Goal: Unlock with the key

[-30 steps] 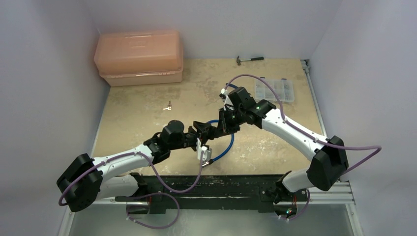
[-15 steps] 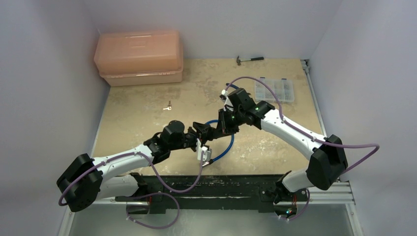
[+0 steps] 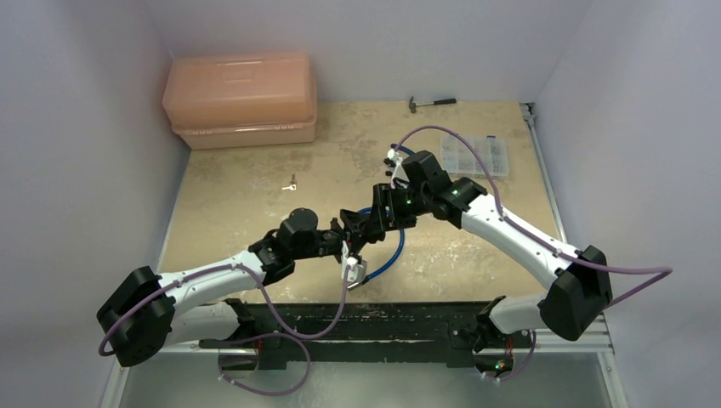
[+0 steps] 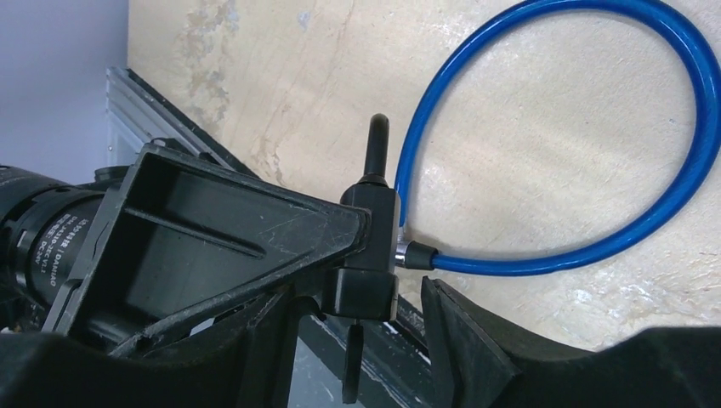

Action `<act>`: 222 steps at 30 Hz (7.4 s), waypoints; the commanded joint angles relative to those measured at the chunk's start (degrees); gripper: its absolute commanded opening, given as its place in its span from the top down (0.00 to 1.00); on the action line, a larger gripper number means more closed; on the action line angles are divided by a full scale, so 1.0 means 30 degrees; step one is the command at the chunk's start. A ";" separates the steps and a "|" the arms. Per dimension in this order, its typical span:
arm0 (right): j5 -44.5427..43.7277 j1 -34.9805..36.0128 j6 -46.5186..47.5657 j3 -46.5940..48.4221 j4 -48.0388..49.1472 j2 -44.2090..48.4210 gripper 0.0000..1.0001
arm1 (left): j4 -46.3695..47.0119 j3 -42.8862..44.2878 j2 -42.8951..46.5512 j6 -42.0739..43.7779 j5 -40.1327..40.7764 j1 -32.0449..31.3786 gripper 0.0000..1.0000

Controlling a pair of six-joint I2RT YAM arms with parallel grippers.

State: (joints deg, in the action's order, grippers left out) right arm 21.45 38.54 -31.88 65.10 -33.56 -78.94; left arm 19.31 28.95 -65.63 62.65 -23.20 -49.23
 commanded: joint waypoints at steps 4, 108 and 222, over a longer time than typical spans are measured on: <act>-0.2497 -0.0218 0.0024 -0.0051 0.1783 0.0765 0.38 | 0.2945 0.1491 0.0972 0.0325 -0.2764 -0.0572 1.00; -0.1747 -0.0573 -0.8035 -0.7052 2.1468 1.3291 1.00 | 1.3236 0.7580 -0.1663 -3.7953 0.1887 -0.0083 0.54; -0.0162 -0.0577 0.1984 -0.8252 1.9574 0.7457 0.70 | 1.2842 0.8310 -0.5254 -3.6912 -0.8356 0.6512 1.00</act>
State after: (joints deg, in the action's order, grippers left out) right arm 21.61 36.73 -25.96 39.40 21.93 -56.99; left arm 52.62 53.52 -83.13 -47.86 -50.28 -29.69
